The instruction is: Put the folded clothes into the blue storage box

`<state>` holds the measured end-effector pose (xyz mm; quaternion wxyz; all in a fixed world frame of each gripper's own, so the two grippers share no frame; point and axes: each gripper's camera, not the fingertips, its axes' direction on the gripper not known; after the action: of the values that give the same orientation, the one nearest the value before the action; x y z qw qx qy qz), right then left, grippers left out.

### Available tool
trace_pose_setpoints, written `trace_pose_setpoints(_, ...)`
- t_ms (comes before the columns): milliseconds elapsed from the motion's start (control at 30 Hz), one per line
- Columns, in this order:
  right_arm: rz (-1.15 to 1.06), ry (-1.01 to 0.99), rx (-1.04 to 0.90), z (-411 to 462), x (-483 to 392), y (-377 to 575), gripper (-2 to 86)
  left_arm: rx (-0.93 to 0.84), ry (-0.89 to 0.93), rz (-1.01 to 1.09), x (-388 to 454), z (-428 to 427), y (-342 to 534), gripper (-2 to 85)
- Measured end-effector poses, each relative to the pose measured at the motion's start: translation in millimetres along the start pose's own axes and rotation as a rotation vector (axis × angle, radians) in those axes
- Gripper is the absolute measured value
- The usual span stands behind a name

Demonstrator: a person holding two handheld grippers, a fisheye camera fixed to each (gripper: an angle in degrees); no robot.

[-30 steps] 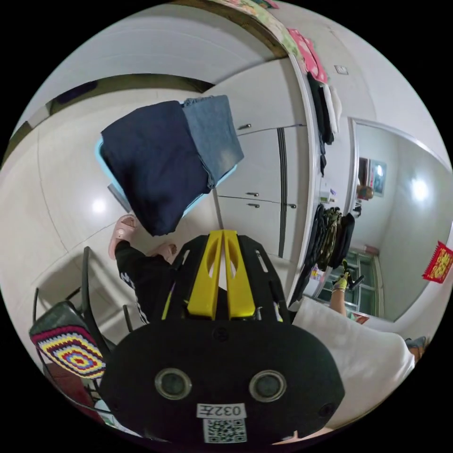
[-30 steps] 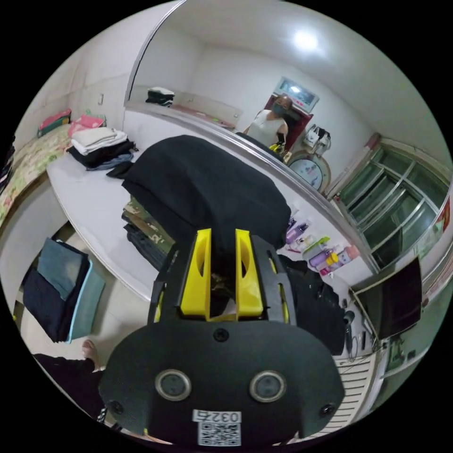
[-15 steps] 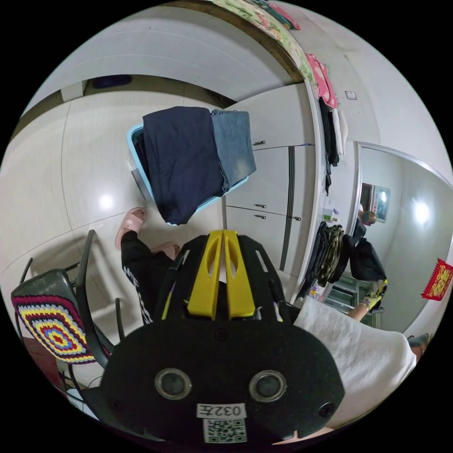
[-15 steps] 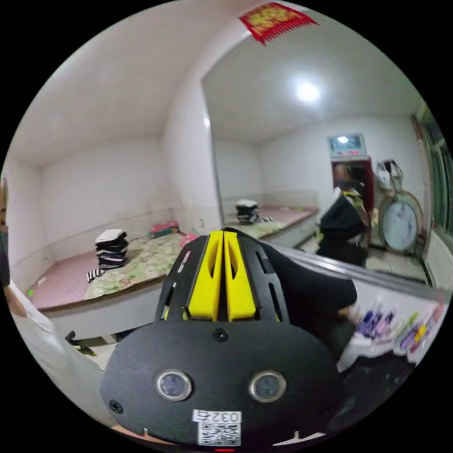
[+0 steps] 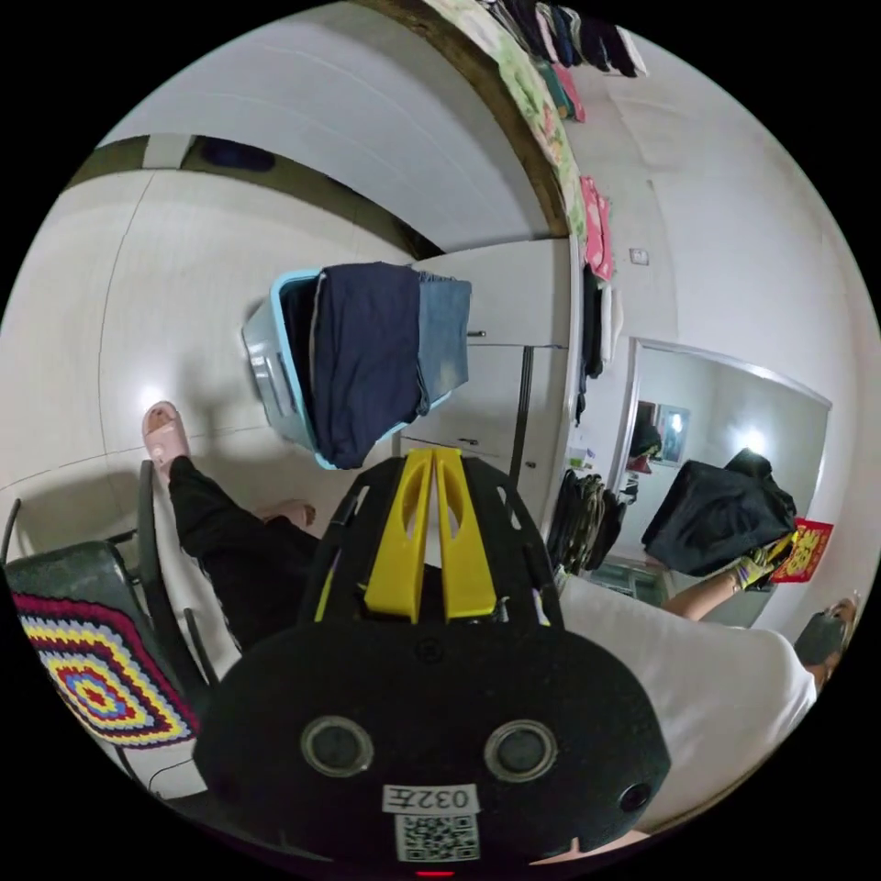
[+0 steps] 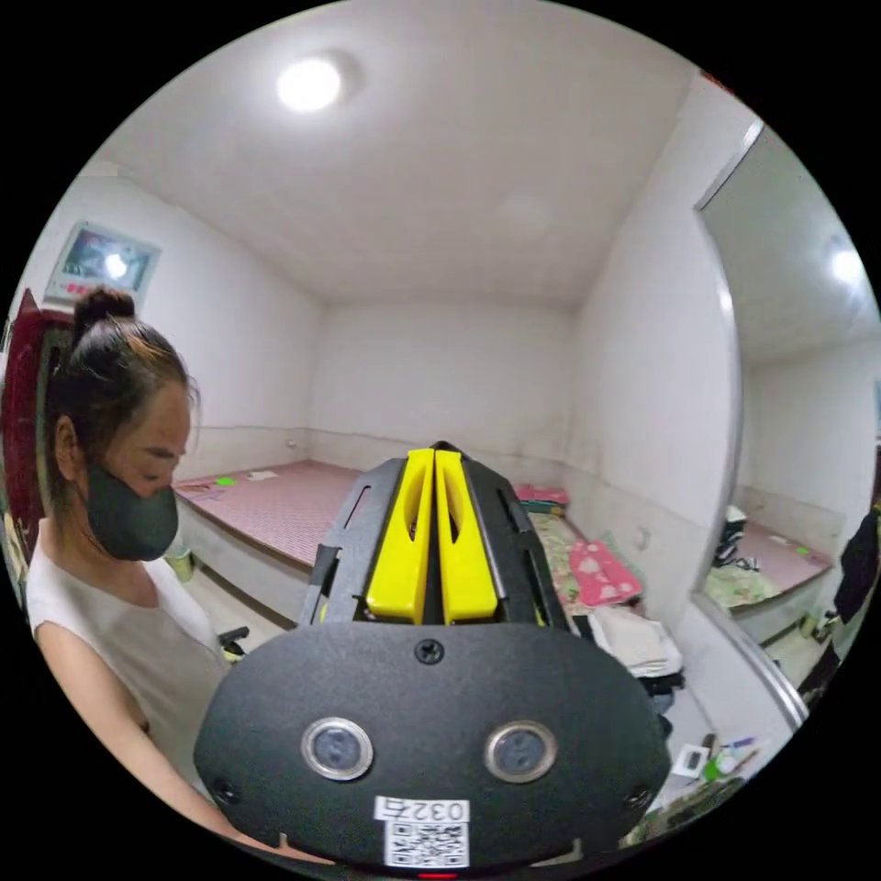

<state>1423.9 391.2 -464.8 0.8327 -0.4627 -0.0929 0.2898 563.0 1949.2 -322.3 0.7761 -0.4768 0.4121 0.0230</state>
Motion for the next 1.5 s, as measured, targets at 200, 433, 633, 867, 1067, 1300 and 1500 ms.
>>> trace_pose_setpoints(200, -0.005, -0.104, -0.027, 122, -76, 51, -1.0, 0.096, 0.035, 0.018, -82, 0, -26, -0.9)
trace_pose_setpoints(433, -0.036, -0.482, -0.099, 294, -133, 112, -1.0, 0.382, 0.057, -0.086, -172, -4, 9, -0.9)
trace_pose_setpoints(633, -0.012, -0.701, -0.077, 392, -132, 154, -1.0, 0.631, 0.085, -0.212, -223, 63, 77, -0.9)
trace_pose_setpoints(867, 0.048, -0.870, -0.052, 494, -106, 198, -1.0, 0.868, 0.136, -0.374, -272, 188, 130, -0.9)
trace_pose_setpoints(1067, 0.027, -0.961, 0.059, 565, -54, 225, -1.0, 1.060, 0.174, -0.493, -309, 280, 107, -0.9)
trace_pose_setpoints(1300, 0.113, -1.258, -0.016, 687, -19, 279, -1.0, 1.199, 0.223, -0.500, -322, 311, 10, -0.9)
trace_pose_setpoints(1500, 0.111, -1.517, -0.140, 774, -90, 322, -1.0, 1.326, 0.183, -0.424, -325, 318, -41, -0.9)
